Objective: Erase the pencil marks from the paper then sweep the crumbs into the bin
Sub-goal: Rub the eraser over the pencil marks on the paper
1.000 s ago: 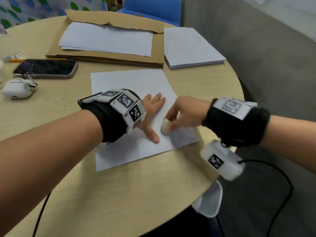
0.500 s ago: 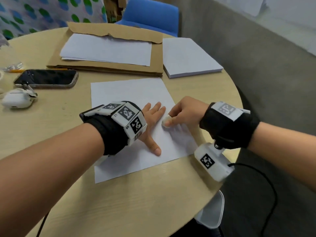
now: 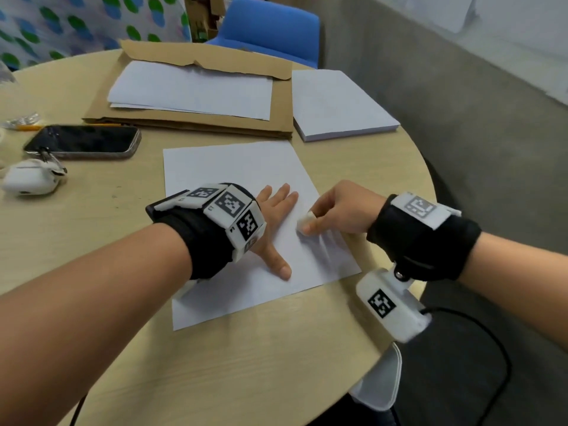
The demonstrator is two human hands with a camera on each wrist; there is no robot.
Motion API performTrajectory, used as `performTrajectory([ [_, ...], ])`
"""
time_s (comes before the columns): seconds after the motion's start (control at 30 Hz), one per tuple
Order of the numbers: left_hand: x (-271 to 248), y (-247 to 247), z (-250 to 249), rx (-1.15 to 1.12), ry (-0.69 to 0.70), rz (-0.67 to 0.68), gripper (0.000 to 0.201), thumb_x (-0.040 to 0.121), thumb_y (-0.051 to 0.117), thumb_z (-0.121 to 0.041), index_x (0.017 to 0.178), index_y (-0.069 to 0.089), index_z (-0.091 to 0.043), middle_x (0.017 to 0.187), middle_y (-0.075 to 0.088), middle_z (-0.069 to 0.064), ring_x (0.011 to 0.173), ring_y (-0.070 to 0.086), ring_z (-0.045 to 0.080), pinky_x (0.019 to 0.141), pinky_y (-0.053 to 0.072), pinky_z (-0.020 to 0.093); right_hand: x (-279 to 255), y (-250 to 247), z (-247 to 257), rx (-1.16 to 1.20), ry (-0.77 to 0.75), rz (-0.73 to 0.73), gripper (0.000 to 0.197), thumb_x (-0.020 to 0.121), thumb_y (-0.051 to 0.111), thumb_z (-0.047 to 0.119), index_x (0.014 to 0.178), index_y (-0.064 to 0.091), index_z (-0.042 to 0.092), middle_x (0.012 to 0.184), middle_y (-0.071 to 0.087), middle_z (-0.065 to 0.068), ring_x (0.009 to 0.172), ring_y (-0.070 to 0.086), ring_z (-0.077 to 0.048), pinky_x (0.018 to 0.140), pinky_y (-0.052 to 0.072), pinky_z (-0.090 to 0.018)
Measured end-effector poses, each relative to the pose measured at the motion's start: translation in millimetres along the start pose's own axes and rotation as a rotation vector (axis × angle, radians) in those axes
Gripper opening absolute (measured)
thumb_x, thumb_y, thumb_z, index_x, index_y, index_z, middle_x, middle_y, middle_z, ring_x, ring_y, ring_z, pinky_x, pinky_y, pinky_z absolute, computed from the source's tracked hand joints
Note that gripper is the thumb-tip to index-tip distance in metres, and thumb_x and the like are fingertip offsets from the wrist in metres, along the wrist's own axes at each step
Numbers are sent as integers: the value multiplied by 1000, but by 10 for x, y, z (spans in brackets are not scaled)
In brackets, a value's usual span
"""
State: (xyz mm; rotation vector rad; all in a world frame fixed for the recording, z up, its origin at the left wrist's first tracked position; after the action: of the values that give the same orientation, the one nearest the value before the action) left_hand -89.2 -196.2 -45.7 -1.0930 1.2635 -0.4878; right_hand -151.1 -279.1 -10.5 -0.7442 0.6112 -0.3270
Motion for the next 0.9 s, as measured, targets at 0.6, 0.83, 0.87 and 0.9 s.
performTrajectory([
  [0.6,44,32,20,11,-8,35,132,63,70,-64,146,-22,-17,155,-25,1,144,-16,28,116,2,49,-309,265,-93,-158,-52,194,13,72,78,29,77,70,21,63,56,11,60,49,-4,59,37,-18],
  [0.83,19,-348,240,-143,-14,-110,71,91,56,-17,149,17,-29,148,35,-2,131,38,17,102,29,22,-230,168,82,941,11,121,15,91,55,25,86,62,12,86,62,-4,67,58,-13,57,47,-21],
  [0.87,9,-345,291,-187,-22,-122,75,89,56,-10,149,16,-28,146,38,-2,130,39,17,100,30,21,-311,353,152,1116,46,239,16,90,54,23,82,63,12,88,64,-7,71,62,-16,60,51,-22],
  [0.9,4,-329,337,-225,-33,-132,79,87,57,-5,149,14,-28,146,38,-2,131,39,17,102,30,22,-430,593,241,1215,79,389,17,85,56,23,76,66,12,90,66,-9,75,65,-18,63,53,-23],
])
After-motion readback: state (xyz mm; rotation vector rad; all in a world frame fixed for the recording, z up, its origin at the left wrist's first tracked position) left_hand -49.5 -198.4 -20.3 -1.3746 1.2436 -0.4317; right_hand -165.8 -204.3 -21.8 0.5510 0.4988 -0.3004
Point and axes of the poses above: each hand's wrist, its own x-axis towards the middle knuckle, its own y-axis out of the palm, z = x × y, the point moved 9 cm from there along x, towards the middle knuckle
